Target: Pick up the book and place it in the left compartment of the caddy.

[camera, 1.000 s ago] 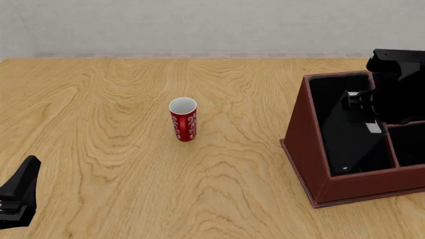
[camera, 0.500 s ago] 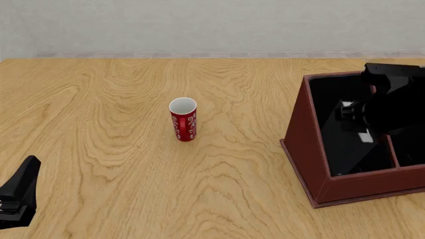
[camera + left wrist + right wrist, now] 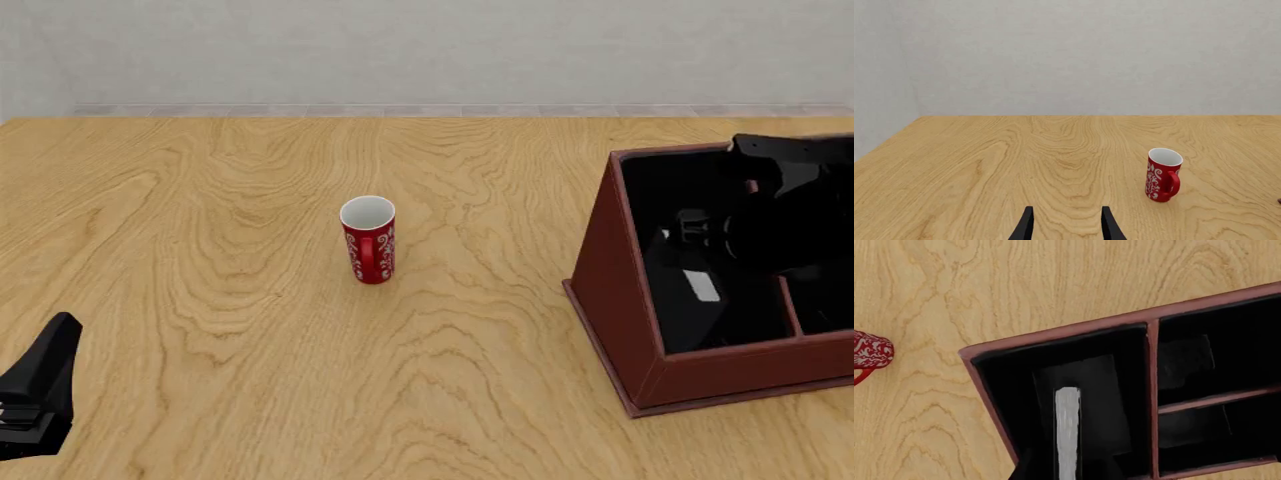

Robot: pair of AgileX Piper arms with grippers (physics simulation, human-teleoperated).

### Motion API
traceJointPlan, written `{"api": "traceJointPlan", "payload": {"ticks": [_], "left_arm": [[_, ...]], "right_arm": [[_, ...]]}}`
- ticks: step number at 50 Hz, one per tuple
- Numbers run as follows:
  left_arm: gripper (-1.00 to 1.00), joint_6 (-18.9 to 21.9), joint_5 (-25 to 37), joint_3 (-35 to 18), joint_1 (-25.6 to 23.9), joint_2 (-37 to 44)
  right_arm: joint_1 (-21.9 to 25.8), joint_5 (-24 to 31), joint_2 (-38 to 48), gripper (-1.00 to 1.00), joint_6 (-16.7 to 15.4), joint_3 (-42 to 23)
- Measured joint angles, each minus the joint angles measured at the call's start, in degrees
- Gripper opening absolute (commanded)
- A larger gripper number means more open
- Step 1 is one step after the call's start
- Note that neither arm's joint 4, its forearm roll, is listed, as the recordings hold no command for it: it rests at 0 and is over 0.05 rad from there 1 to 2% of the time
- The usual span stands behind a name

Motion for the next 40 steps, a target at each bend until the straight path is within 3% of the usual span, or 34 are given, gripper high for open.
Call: {"api": "traceJointPlan", "payload": {"ticks": [22, 40], "left_arm": [[1.0, 0.0, 0.0, 0.0, 0.0, 0.0], [1.0, 0.01, 0.0, 0.0, 0.0, 0.0]], "right_arm": [[0.29, 1.22, -1.95, 1.0, 0.47, -0.62], [2.4, 7.7, -10.08, 1.0, 1.25, -2.12]]}}
